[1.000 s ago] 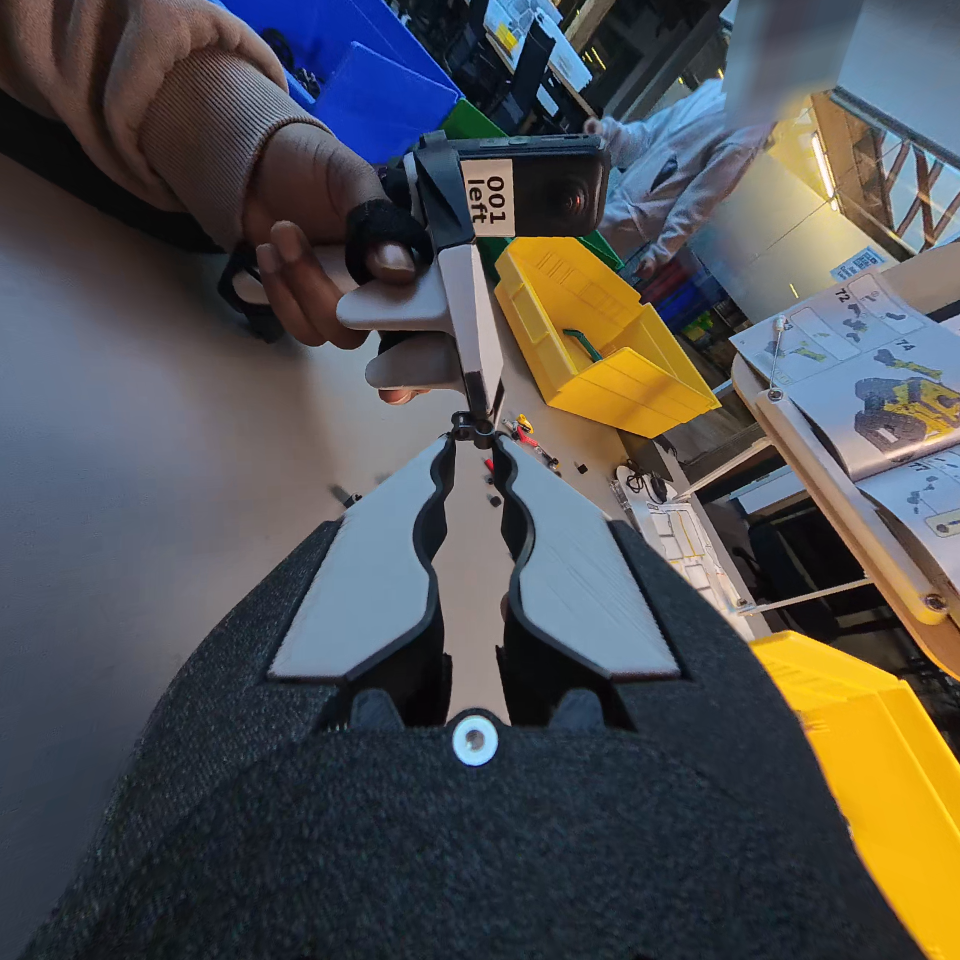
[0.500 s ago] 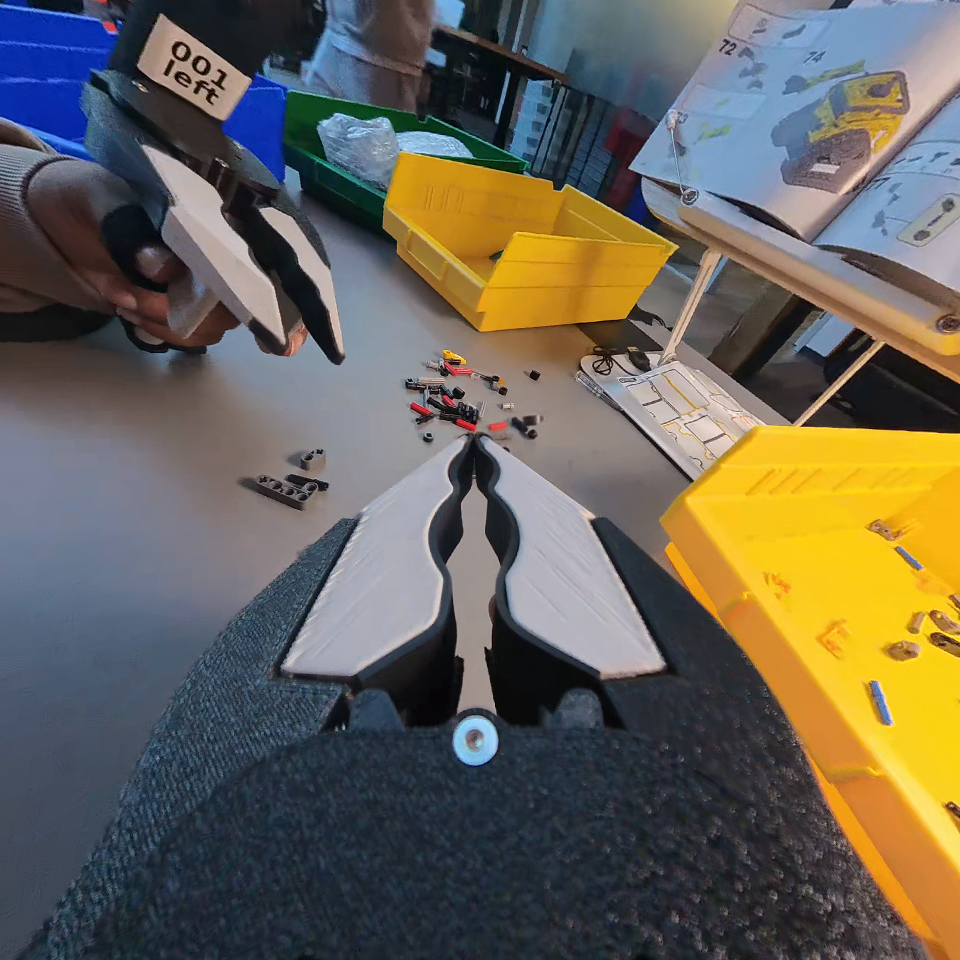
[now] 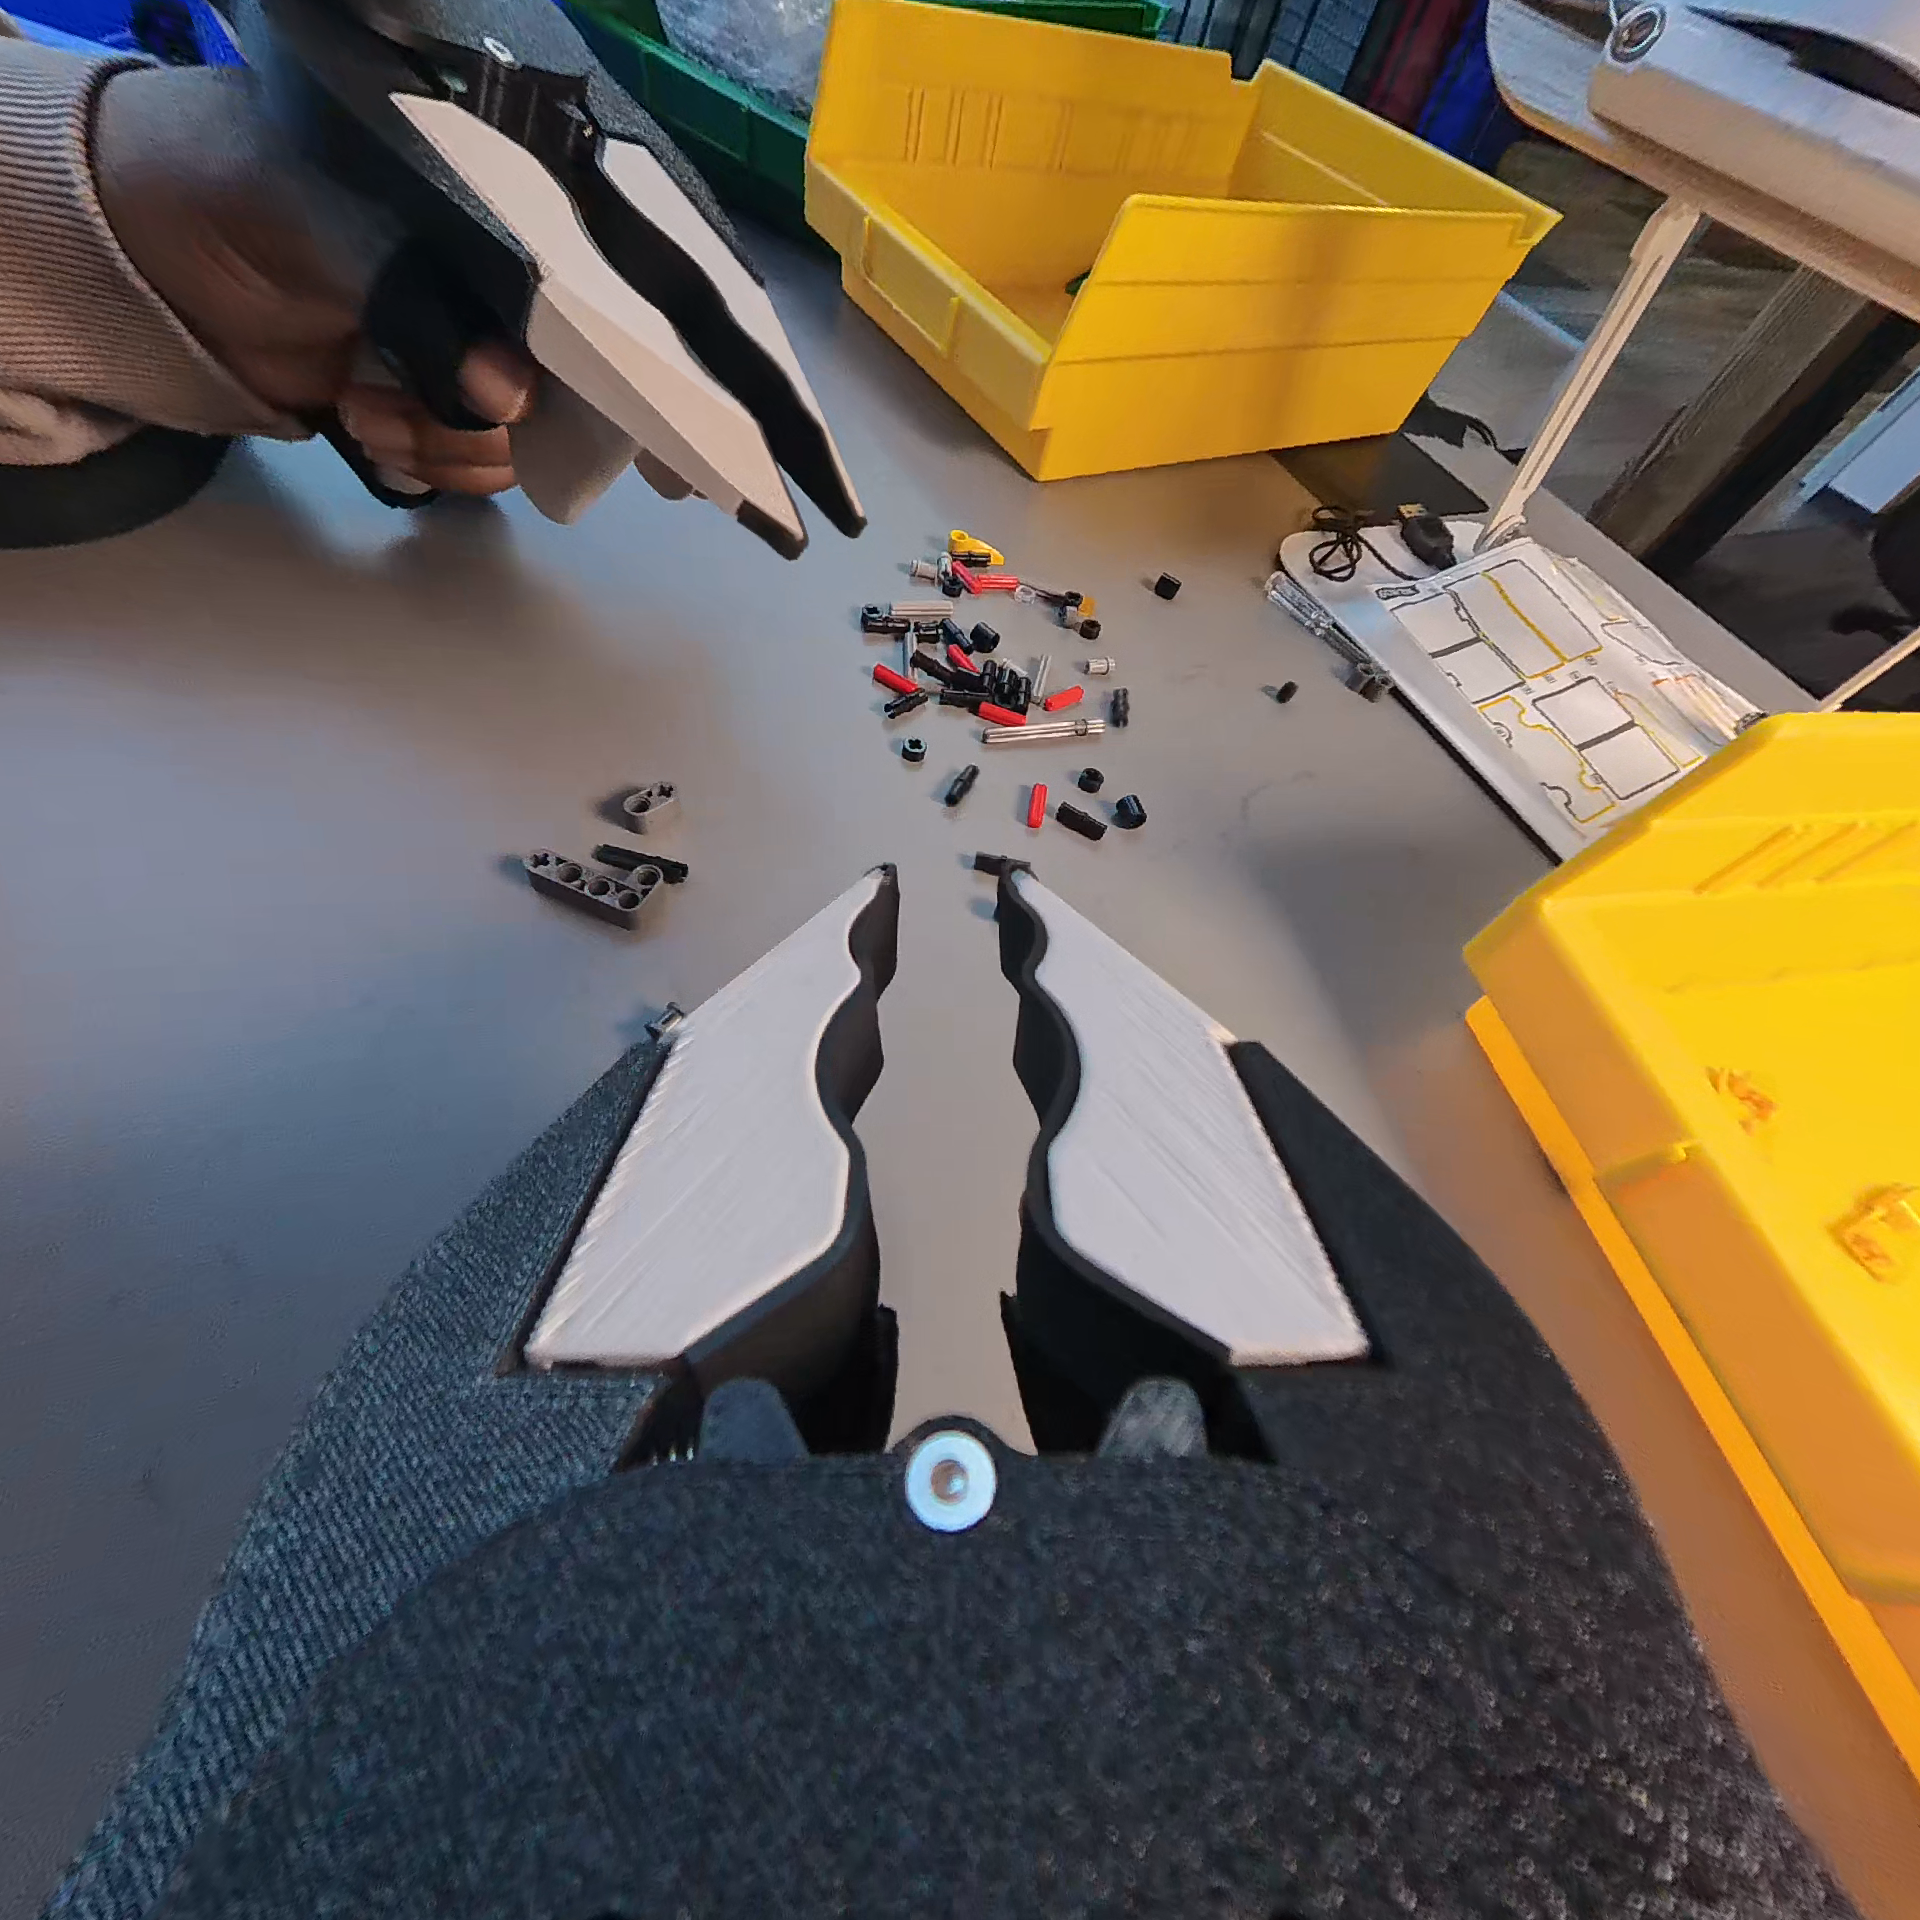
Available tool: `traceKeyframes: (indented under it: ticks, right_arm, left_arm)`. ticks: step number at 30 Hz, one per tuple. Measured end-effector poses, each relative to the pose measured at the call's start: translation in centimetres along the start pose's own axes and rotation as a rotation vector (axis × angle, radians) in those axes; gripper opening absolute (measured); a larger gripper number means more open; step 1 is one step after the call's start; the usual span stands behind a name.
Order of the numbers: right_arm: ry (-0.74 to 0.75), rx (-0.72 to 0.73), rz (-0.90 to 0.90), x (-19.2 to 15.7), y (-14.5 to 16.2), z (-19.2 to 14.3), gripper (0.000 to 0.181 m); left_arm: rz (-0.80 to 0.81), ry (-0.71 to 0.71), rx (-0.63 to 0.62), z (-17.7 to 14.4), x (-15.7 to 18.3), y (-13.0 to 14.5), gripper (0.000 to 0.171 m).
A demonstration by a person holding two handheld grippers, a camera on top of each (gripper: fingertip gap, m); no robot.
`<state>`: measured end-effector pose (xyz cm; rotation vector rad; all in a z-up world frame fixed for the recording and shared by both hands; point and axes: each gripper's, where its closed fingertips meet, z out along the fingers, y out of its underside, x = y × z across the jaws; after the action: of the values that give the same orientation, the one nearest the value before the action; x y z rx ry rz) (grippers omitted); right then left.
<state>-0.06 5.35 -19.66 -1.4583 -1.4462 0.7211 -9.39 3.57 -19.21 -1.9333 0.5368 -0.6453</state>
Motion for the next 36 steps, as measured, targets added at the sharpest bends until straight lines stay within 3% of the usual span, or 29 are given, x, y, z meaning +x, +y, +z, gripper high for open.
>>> traceKeyframes:
  ticks: [7, 11, 15, 17, 24, 27, 36]
  right_arm:
    - [0.020, 0.011, 0.050, 0.9, 0.0, -0.1, 0.017]
    - [0.017, 0.030, 0.097, 1.3, 0.4, -0.1, 0.017]
    - [0.051, 0.066, 0.095, 1.9, 0.2, -1.0, 0.016]
    - [0.058, 0.075, 0.086, 1.9, 0.1, -1.2, 0.016]
    - [0.006, 0.072, 0.061, 1.1, -0.1, -0.9, 0.016]
    - [-0.013, 0.076, 0.074, 0.8, -0.2, -0.8, 0.016]
    - [-0.008, 0.087, 0.057, 0.6, -0.6, -1.1, 0.016]
  left_arm:
    - [0.091, -0.129, 0.003, 2.5, -4.5, -3.6, 0.020]
    - [0.167, -0.233, -0.126, 7.2, -9.6, -5.3, 0.022]
    - [0.210, -0.345, -0.323, 11.5, -15.2, -4.2, 0.024]
    - [0.249, -0.367, -0.361, 12.8, -16.5, -3.8, 0.022]
    - [0.256, -0.393, -0.434, 14.2, -17.8, -3.1, 0.015]
    - [0.231, -0.363, -0.448, 14.4, -17.5, -2.9, 0.008]
    - [0.283, -0.300, -0.494, 14.0, -16.2, -2.6, 0.007]
